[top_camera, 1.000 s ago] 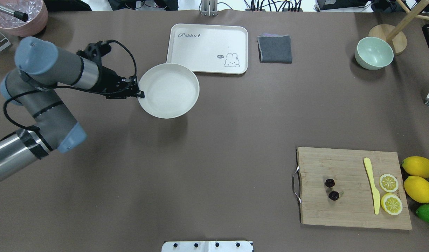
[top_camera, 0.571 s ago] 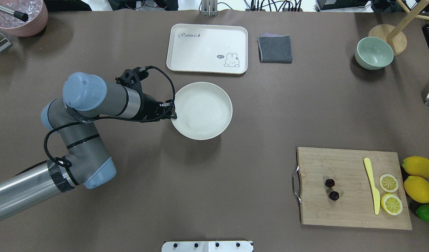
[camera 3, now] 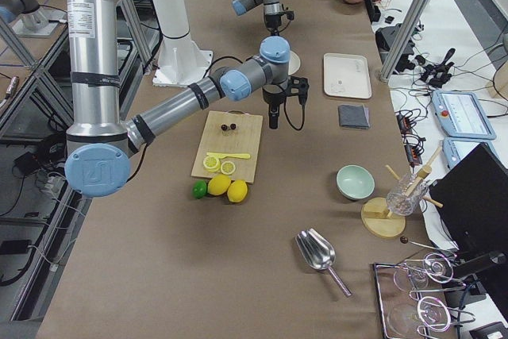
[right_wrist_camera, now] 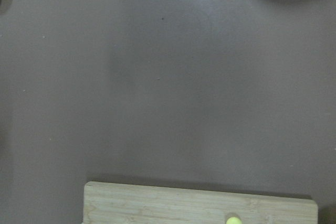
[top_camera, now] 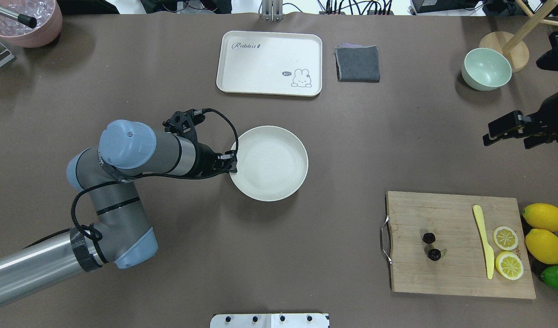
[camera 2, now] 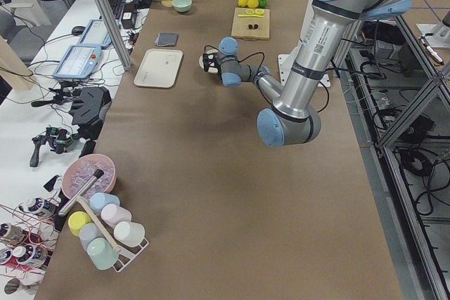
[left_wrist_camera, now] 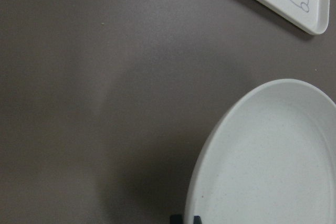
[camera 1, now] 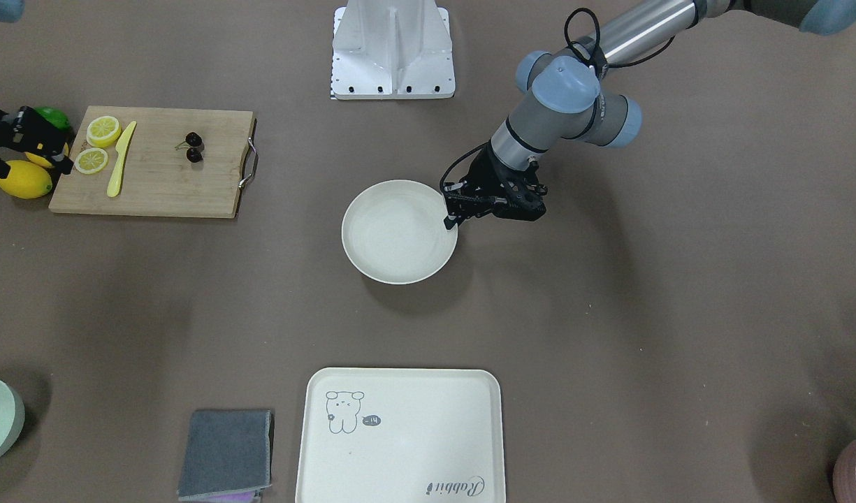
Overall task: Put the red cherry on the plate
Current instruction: 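Release the bowl rim with the left gripper while the right arm reaches to the board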
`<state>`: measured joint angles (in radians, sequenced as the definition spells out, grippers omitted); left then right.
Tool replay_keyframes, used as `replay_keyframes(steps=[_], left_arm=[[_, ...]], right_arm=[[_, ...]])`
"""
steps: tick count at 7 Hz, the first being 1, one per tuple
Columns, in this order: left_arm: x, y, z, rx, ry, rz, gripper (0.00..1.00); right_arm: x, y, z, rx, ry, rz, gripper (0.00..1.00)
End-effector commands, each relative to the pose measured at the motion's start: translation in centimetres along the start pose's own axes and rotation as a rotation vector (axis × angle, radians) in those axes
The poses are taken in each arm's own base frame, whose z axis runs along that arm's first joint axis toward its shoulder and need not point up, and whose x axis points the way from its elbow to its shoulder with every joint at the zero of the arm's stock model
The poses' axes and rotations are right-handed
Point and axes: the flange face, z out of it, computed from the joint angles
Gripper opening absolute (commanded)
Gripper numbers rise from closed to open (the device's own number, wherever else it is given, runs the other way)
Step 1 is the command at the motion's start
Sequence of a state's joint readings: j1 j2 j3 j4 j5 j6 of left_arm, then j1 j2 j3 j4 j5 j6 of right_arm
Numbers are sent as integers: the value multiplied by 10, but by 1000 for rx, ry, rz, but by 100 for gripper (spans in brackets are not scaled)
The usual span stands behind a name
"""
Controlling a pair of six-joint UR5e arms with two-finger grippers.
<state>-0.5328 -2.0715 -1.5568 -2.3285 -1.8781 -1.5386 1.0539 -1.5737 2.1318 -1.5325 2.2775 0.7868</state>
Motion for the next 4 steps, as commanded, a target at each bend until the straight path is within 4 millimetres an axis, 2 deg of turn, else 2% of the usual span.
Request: replay_keyframes(steps=[1,2,3,4], left_arm=[[-5,13,11,2,-25,3,0],[-5,13,12,1,-31,2,0],[-3,14,11,-1,-27,3,0],[1,13,8,2,-19,4,97]], right_arm=[[-52,16,13,-6,-12,21,100],[-71,21,23,-4,-7,7,100],[-80,29,34,-15,4,-11,100],[-88,41,52,-33,27,3,100]])
